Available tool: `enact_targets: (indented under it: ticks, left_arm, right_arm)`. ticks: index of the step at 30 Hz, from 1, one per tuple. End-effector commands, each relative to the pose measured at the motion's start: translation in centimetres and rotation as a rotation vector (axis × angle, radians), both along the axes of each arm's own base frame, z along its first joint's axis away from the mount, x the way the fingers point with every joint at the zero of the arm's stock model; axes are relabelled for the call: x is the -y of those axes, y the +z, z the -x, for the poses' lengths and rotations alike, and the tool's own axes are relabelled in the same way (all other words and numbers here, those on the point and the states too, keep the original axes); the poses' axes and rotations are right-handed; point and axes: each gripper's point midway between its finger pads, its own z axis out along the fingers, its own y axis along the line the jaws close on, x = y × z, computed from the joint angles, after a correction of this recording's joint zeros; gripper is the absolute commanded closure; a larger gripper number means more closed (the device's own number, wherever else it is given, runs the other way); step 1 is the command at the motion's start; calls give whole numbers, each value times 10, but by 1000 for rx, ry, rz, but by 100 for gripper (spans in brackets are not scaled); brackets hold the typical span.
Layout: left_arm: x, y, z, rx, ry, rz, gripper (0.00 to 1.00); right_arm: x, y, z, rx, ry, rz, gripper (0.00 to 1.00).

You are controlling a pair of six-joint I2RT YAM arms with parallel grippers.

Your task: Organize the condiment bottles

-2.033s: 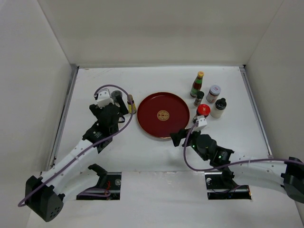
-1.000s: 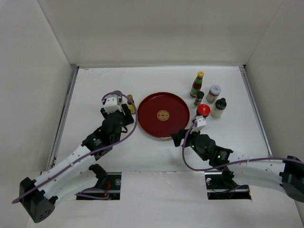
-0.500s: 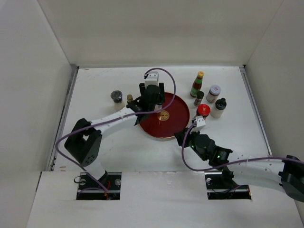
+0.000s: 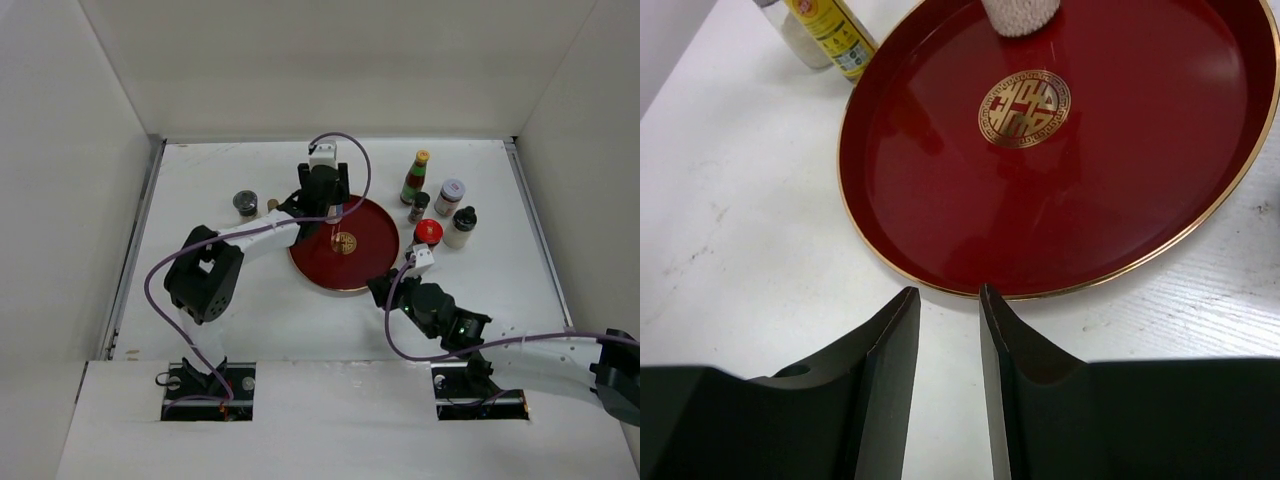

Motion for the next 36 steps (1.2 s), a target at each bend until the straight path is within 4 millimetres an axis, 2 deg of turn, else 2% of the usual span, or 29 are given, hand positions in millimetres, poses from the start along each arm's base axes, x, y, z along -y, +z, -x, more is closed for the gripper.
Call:
enact_targets:
  ticks: [1,5,8,12,14,16,19,21,24,27,29,33,36]
  left_arm:
    - [12,58,-13,141,-10,94,37]
    - [10,62,-9,141,-9,91,23]
    - [7,82,3,157,-18,105,14]
    - [-1,132,43,229,-54,168,10]
    - [-15,143,64,247,-48,190,11]
    - [-38,137,81,244,-9,191,15]
    - [-81,113,98,216,98,176,18]
    - [-107,92,105,183,167,160,18]
    - [-131,64,105,141,224,130,22]
    - [-138,47,97,113,243,111,33]
    - [-135,41,89,97,245,90,34]
    - [-131,32,72,70,242,65,34]
    - [-137,25,61,58,268,47,35]
  right_arm:
    - [-5,15,1,36,14,-51,63]
    - [-4,16,2,39,12,-58,62]
    - [-4,16,2,38,12,-56,62]
    - [-3,15,2,37,12,-54,60]
    - [-4,15,1,35,12,-51,59]
    - [-4,16,1,37,12,-55,58]
    - [-4,15,2,36,14,-56,58]
    - [-5,15,1,35,15,-55,58]
    - [-7,11,1,27,19,-45,52]
    - [-10,8,1,19,26,-33,44]
    - [-11,7,0,18,24,-29,36]
    - [-12,6,0,19,29,-32,35]
    - [-12,8,1,23,31,-36,35]
